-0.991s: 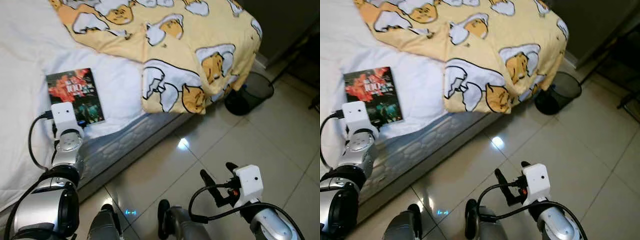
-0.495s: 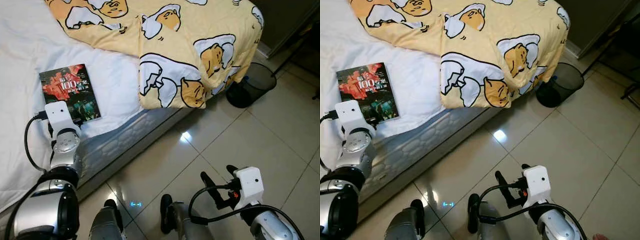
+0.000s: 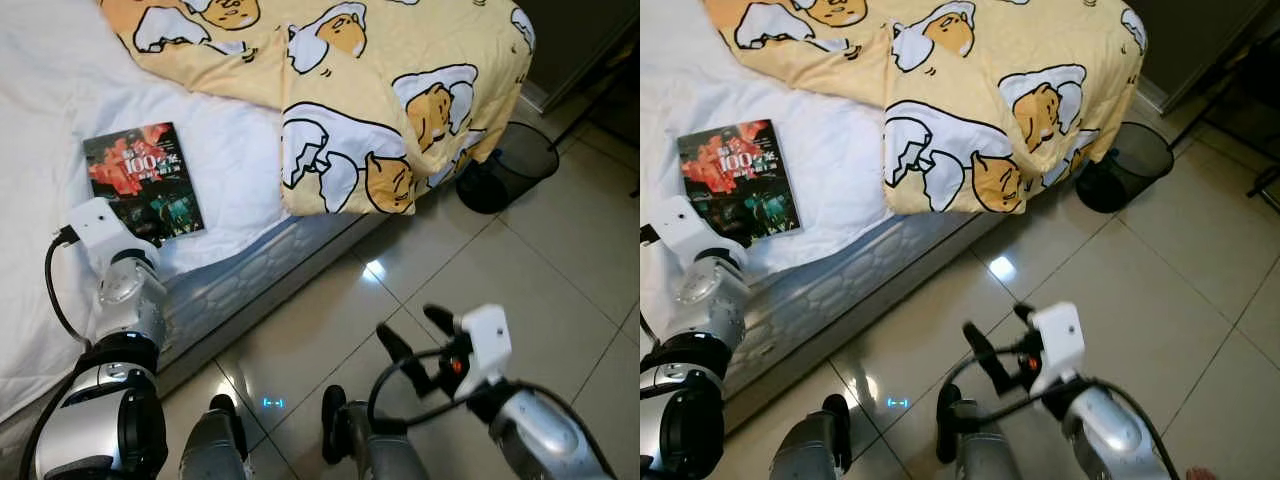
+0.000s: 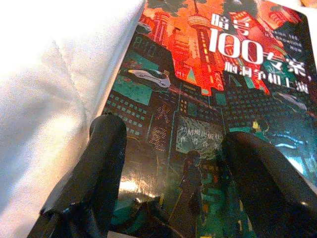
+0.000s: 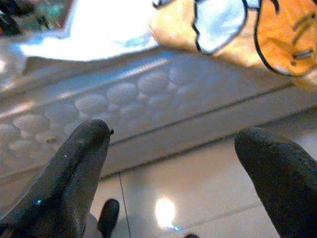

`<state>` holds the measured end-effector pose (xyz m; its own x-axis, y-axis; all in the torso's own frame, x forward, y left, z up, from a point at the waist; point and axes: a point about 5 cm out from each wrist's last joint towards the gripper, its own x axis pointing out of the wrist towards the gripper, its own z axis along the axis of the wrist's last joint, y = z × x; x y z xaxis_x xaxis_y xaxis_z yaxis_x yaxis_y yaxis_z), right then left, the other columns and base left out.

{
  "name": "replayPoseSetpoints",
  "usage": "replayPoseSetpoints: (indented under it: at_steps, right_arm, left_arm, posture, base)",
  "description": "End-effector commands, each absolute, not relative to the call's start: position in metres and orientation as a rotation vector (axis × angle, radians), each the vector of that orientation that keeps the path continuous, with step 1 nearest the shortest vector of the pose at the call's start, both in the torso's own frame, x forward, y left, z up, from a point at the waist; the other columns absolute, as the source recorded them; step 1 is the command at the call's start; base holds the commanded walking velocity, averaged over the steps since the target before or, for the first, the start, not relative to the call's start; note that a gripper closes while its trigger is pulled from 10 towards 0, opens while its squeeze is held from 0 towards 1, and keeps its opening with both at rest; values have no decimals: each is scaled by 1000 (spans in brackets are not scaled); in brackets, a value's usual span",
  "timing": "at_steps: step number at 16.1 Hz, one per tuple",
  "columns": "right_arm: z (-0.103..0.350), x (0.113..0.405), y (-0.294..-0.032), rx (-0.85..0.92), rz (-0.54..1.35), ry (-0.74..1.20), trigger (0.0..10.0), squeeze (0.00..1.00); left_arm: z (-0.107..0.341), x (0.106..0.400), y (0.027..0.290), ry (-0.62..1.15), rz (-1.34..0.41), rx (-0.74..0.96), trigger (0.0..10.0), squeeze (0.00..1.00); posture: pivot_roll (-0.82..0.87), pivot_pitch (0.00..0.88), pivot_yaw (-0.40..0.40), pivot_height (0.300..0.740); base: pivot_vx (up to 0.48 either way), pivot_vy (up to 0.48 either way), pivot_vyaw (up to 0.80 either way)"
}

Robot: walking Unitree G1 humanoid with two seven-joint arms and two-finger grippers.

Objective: Clean up the room

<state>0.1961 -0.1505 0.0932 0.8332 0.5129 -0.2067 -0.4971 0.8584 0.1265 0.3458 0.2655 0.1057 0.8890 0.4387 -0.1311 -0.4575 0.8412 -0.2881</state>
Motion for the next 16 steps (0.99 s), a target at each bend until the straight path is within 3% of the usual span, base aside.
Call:
replayPoseSetpoints:
  at_steps: [1,5,12,14,16]
  right_arm:
    - [91,192,-154,82,537,266,10000,0]
    - [87,187,-149,98,577,297,10000,0]
    - [90,183,-144,108,640,308,10000,0]
    - [89,183,-144,108,645,313,10000,0]
    - [87,180,-142,111,650,326,10000,0]
  left_arm:
    - [103,346,262,81,453,-363,10000,0]
    - [110,345,283,71,507,-367,10000,0]
    - [152,352,295,-104,492,-122,10000,0]
    - [149,351,302,-79,501,-113,10000,0]
    - [124,346,304,71,503,-105,10000,0]
  posture:
    - [-223,322,-125,740]
    - [-228,327,-134,740]
    - [-235,324,-140,740]
    - [-232,326,-145,740]
    - [-238,329,-152,740]
  base:
    - [0,0,0]
    - [0,0,0]
    - [0,0,0]
    - [0,0,0]
    - [0,0,0]
